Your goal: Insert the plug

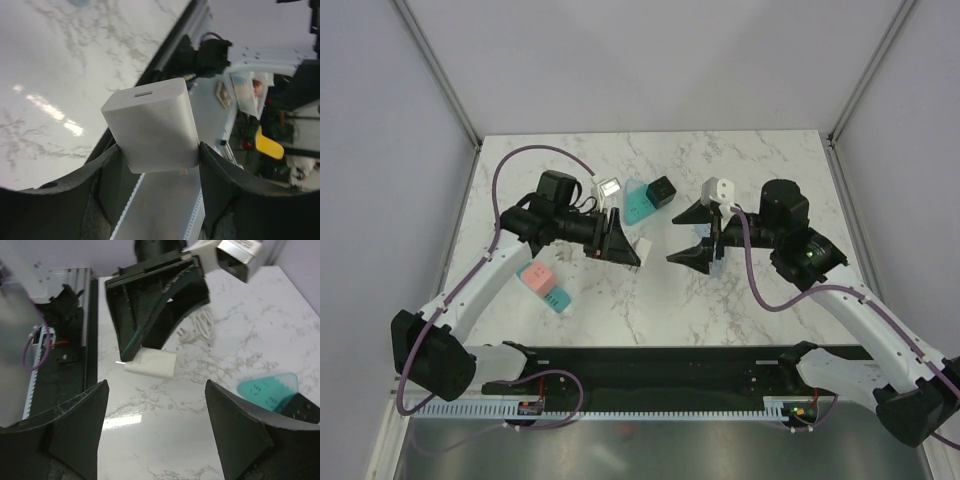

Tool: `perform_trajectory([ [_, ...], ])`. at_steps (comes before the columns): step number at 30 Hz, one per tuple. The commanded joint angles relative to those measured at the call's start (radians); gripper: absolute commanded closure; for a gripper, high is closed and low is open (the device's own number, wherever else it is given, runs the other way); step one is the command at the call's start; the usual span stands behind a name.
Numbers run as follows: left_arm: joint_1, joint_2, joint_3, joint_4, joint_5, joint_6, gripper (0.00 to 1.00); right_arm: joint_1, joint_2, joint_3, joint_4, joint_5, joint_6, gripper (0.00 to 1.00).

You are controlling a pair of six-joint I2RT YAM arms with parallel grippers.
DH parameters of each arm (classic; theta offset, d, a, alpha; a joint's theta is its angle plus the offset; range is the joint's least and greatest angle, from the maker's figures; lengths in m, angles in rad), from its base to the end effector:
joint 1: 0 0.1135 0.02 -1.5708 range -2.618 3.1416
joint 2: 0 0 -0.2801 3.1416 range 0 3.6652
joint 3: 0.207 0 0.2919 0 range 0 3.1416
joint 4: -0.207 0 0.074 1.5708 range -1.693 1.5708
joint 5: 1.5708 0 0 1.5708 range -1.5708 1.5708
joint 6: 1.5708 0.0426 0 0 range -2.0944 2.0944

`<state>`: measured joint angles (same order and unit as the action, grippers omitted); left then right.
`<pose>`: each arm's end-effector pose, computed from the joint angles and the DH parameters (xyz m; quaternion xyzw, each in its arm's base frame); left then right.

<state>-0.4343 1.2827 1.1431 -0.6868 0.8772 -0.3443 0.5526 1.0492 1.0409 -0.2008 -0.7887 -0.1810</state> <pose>0.2586 -0.1561 0.3273 0.1922 0.8356 -0.4910 0.1545 0.2125 0.1666 0.3924 -0.4830 0.5829 0.4008 0.5160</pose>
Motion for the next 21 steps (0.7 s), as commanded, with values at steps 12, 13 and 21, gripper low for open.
perform_trajectory([
  [12, -0.13, -0.05, -0.022, 0.145, 0.563, 0.097, 0.98, 0.007, 0.006, 0.017, -0.008, -0.524, -0.179, 0.11],
  [13, -0.144, -0.042, -0.02, 0.147, 0.569, 0.105, 0.98, 0.009, 0.02, 0.025, -0.009, -0.529, -0.178, 0.11],
  [21, -0.182, 0.047, 0.043, 0.159, 0.578, 0.117, 0.98, 0.032, 0.084, 0.031, -0.023, -0.624, -0.225, 0.1],
])
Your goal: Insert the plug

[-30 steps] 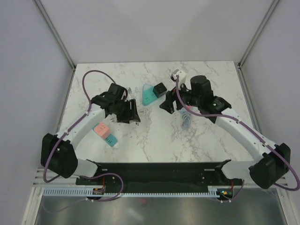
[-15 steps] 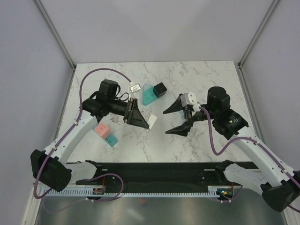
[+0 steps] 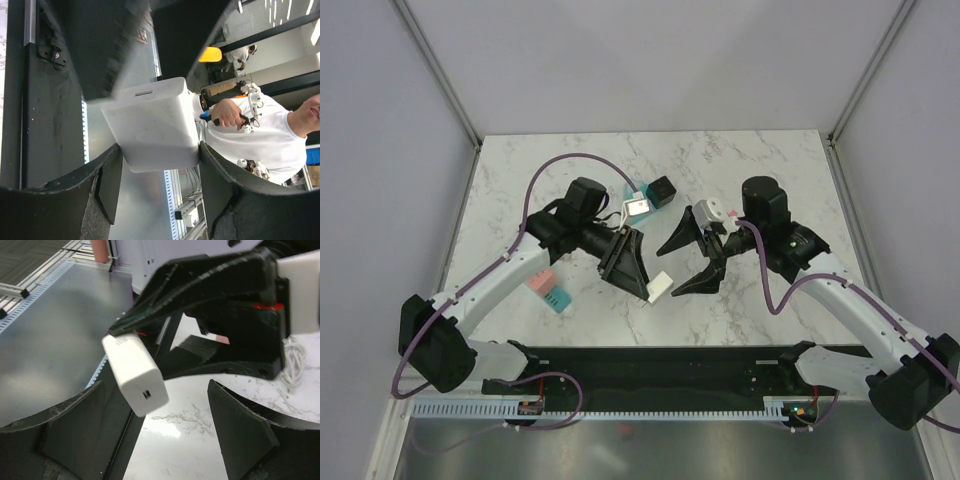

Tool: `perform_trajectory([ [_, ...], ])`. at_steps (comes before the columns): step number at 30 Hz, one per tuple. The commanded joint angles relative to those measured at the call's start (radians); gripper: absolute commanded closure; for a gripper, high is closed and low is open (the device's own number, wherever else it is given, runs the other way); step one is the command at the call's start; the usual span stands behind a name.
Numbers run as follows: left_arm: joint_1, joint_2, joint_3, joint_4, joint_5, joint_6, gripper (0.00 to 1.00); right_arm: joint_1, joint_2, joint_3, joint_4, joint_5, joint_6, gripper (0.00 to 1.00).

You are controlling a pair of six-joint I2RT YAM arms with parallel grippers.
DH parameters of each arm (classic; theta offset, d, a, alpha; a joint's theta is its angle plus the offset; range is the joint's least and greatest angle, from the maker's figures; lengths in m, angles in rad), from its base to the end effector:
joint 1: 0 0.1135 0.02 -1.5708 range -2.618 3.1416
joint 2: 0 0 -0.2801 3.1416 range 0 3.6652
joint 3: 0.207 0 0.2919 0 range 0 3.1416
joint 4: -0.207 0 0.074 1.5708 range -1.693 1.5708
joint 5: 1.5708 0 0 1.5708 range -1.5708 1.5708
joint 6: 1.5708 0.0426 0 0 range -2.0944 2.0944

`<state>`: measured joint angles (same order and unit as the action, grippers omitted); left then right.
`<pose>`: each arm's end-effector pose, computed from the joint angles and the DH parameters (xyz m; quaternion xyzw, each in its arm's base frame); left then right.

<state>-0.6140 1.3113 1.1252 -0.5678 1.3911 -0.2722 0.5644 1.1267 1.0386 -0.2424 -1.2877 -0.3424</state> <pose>0.2206 -0.2068 0.3345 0.3706 0.6510 -0.6620 0.0233 0.2069 0.1794 0.3732 -0.5987 0.4323 0.5370 0.4078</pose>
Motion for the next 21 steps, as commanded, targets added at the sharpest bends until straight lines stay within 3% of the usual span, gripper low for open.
perform_trajectory([
  [1, -0.003, 0.04, 0.065, 0.043, 0.074, 0.048, 0.98, 0.025, 0.019, 0.032, 0.015, -0.134, -0.06, 0.11],
  [8, -0.007, 0.134, 0.107, 0.051, 0.134, 0.071, 0.98, 0.046, 0.018, -0.017, -0.004, -0.148, -0.099, 0.14],
  [21, -0.007, 0.103, 0.085, 0.052, 0.249, 0.179, 0.98, 0.046, 0.053, 0.015, -0.009, -0.133, -0.078, 0.17],
])
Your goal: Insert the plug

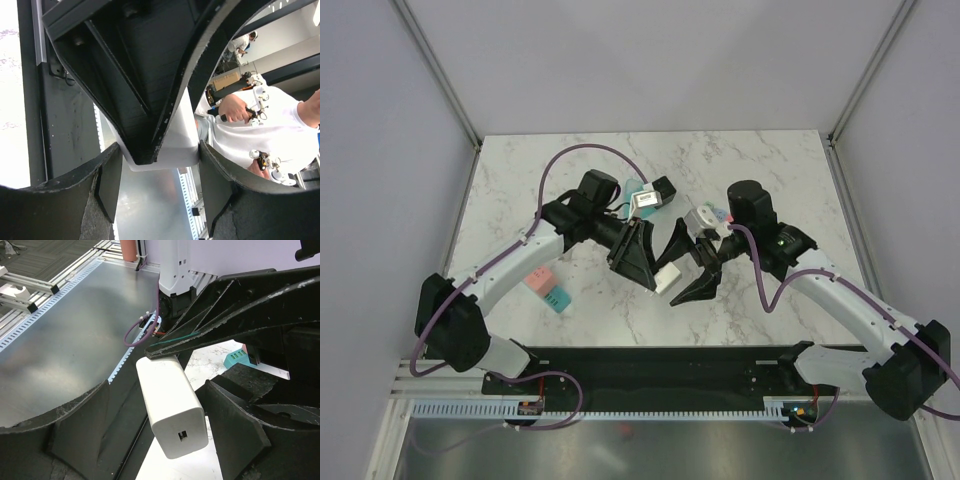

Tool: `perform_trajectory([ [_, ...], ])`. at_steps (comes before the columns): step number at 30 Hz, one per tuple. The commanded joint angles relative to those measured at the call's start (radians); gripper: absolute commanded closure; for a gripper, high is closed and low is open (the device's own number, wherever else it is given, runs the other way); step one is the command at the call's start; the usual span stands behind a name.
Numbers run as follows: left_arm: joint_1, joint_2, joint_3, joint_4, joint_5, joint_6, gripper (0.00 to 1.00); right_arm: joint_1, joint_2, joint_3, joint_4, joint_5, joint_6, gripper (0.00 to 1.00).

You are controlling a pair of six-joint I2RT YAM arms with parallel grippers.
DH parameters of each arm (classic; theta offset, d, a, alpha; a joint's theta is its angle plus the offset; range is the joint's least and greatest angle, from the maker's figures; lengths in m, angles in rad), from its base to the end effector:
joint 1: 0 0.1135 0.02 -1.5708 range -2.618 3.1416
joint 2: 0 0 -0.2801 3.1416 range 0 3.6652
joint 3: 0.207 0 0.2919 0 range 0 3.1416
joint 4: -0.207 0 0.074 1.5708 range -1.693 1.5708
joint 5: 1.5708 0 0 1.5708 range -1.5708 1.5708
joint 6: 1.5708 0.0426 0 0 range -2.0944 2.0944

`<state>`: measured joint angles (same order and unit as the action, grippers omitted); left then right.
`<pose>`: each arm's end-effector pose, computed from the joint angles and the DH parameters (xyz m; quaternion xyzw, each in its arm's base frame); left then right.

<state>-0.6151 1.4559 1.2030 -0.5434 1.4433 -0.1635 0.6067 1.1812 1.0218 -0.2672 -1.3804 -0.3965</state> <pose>0.2492 -0.2278 0.3216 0.3988 0.6216 -0.6735 0.0301 0.2061 0.1939 0.3525 -0.6140 0.4027 0.5762 0.3590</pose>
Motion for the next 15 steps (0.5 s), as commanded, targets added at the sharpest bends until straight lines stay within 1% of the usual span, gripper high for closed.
perform_trajectory([
  [1, -0.006, -0.04, 0.007, 0.028, 0.201, 0.073, 0.98, 0.002, 0.0, 0.035, 0.016, -0.045, -0.024, 0.17],
  [3, -0.006, -0.031, 0.009, 0.028, 0.224, 0.084, 0.98, 0.002, -0.002, 0.037, 0.014, -0.063, -0.025, 0.17],
  [6, -0.005, -0.023, 0.004, 0.028, 0.233, 0.102, 0.98, 0.002, -0.008, 0.032, 0.014, -0.048, -0.021, 0.18],
  [9, -0.005, -0.023, -0.002, 0.026, 0.275, 0.131, 0.98, 0.001, -0.012, 0.037, 0.013, -0.043, -0.024, 0.25],
  [10, -0.005, -0.025, -0.003, 0.026, 0.285, 0.137, 0.98, -0.001, -0.009, 0.04, 0.013, -0.039, -0.022, 0.43],
  [11, -0.005, -0.028, -0.005, 0.028, 0.293, 0.145, 0.98, -0.001, -0.008, 0.043, 0.014, -0.031, -0.016, 0.55],
  [13, -0.003, -0.034, -0.003, 0.028, 0.296, 0.147, 0.98, -0.004, 0.004, 0.05, 0.016, -0.014, -0.015, 0.69],
  [15, -0.002, -0.04, -0.002, 0.028, 0.295, 0.142, 0.98, -0.007, 0.011, 0.04, 0.017, -0.029, -0.05, 0.79],
])
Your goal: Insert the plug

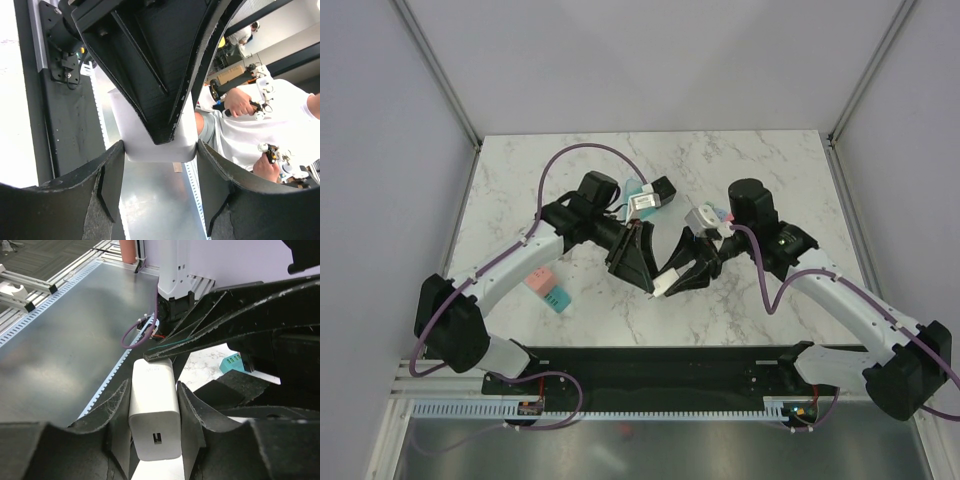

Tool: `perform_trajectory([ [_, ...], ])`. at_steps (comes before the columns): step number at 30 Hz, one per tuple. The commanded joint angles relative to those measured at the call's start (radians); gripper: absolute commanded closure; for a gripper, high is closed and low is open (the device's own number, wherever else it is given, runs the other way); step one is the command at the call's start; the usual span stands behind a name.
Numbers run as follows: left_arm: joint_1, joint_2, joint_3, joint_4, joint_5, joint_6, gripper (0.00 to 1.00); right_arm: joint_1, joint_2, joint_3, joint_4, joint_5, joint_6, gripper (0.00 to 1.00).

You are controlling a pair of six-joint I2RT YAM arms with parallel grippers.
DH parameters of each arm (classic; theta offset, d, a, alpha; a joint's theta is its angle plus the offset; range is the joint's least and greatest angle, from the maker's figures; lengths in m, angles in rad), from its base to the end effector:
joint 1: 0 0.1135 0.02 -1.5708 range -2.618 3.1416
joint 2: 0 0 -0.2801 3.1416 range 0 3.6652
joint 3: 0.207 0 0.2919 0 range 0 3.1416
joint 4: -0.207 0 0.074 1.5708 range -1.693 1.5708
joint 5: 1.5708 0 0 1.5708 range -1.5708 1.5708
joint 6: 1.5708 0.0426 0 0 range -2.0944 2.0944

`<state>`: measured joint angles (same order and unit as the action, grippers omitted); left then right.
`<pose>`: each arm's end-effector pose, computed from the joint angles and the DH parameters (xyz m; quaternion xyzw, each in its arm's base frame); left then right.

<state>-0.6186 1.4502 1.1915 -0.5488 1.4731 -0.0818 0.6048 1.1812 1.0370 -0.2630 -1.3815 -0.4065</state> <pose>0.2458 -0.2270 0.3200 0.4235 0.5965 -0.6802 0.0453 0.2067 0.1938 0.3584 -0.6182 0.3938 0.5716 0.3688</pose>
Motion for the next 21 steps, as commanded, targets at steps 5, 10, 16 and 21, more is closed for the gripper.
perform_trajectory([
  [5, 0.052, -0.034, 0.014, 0.033, 0.115, 0.03, 0.31, -0.007, 0.061, 0.076, 0.01, 0.007, 0.03, 1.0],
  [10, 0.181, -0.025, 0.051, 0.044, -0.055, -0.066, 0.2, -0.007, 0.029, 0.123, 0.004, 0.215, 0.182, 1.0],
  [16, 0.443, -0.005, 0.089, -0.004, -0.515, -0.216, 0.05, -0.005, 0.058, 0.133, -0.03, 0.608, 0.358, 1.0],
  [21, 0.523, -0.074, 0.047, -0.059, -0.951, -0.216, 0.04, 0.001, 0.332, 0.423, -0.281, 1.144, 0.546, 1.0],
])
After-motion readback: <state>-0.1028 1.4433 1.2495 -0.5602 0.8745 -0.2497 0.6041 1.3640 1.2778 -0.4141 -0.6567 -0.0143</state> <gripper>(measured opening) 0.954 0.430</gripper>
